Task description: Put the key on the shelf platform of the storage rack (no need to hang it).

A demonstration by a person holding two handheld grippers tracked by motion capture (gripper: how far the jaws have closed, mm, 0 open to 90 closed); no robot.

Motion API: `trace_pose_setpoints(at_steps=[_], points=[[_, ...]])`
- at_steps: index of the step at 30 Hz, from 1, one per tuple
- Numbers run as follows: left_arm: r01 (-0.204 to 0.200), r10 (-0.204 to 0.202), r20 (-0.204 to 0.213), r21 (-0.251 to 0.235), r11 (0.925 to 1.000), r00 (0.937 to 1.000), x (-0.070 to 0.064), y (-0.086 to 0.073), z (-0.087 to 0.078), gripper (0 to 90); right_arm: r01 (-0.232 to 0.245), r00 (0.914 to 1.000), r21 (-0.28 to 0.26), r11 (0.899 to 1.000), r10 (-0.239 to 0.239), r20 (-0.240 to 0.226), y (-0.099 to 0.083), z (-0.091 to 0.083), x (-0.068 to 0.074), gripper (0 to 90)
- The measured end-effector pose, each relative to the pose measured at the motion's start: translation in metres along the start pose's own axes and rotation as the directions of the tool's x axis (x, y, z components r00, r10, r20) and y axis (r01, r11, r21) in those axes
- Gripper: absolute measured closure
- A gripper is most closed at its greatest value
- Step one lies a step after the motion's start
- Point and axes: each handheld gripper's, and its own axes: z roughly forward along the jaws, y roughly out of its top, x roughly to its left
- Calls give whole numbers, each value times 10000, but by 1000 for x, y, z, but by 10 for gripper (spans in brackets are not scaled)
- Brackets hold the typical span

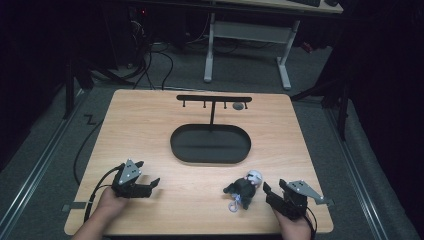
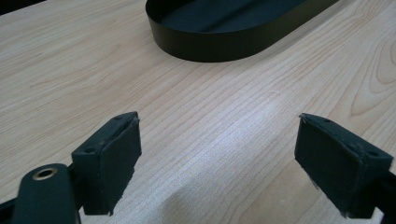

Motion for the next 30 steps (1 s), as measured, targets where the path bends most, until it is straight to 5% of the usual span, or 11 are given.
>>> trace_pose_setpoints(at_steps=[14,21,22,30], points=[[-30,30,-2,16,10000,10000,0,0,0,154,24,9998,170,9999,-21,-181,0,0,2,395],[-5,5,2,18,10000,10000,0,0,0,154,404,9956,1030,9939,-313,-879,-3,-6,6,868],[24,-24,16,-3,10000,10000,0,0,0,154,786,9917,1305,9883,-641,-1116,-4,-4,7,900],[47,-47,-9,-8,10000,10000,1,1,1,154,1584,9771,1823,9704,-1275,-1703,-10,6,25,900]])
